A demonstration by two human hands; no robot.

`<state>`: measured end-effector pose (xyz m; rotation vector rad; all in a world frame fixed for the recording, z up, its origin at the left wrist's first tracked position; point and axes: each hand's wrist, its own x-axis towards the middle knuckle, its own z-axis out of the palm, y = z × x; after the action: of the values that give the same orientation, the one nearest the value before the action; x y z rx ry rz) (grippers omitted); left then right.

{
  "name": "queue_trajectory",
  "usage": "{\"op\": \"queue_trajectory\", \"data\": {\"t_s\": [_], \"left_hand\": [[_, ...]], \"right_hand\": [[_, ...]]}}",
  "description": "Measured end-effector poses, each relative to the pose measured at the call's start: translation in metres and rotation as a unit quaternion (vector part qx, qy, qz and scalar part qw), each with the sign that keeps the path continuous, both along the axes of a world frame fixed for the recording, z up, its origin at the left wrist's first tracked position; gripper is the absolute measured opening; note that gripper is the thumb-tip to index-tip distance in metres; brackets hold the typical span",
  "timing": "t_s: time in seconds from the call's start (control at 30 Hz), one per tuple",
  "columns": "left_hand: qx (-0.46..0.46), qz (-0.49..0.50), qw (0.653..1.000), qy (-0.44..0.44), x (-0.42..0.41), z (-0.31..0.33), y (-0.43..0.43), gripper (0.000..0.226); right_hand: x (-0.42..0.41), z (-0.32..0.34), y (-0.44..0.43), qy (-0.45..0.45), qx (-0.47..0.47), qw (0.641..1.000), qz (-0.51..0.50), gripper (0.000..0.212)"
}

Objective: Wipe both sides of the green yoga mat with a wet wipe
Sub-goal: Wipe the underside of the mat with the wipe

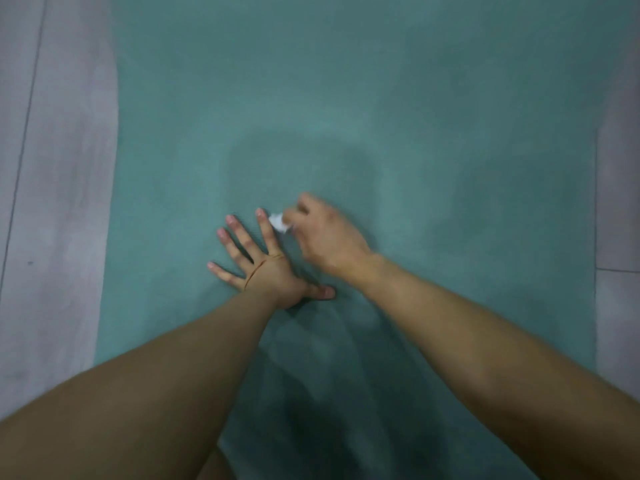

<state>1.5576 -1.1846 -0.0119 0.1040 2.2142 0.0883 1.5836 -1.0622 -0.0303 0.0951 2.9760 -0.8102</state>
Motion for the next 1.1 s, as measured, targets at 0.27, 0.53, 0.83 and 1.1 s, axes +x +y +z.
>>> {"op": "queue_trajectory", "data": {"t_s": [0.27,0.53,0.83,1.1], "left_hand": [[0.032,-0.006,0.999,0.007,0.003,-0.004,-0.007,0.192],[0.014,0.005,1.0,-0.007,-0.001,0.003,-0.004,0.19],[0.026,0.007,0.999,0.022,0.003,-0.002,-0.007,0.192],[-0.025,0.006,0.997,0.076,-0.028,0.018,-0.058,0.187]], "right_hand": [[-0.04,-0.011,0.108,0.089,0.041,0.934,-0.343,0.019],[-0.032,-0.008,0.068,0.102,0.019,0.989,0.102,0.017],[-0.022,-0.014,0.033,0.111,-0.013,0.99,-0.082,0.016],[-0.043,-0.015,0.111,0.085,0.081,0.984,-0.131,0.018]]}}
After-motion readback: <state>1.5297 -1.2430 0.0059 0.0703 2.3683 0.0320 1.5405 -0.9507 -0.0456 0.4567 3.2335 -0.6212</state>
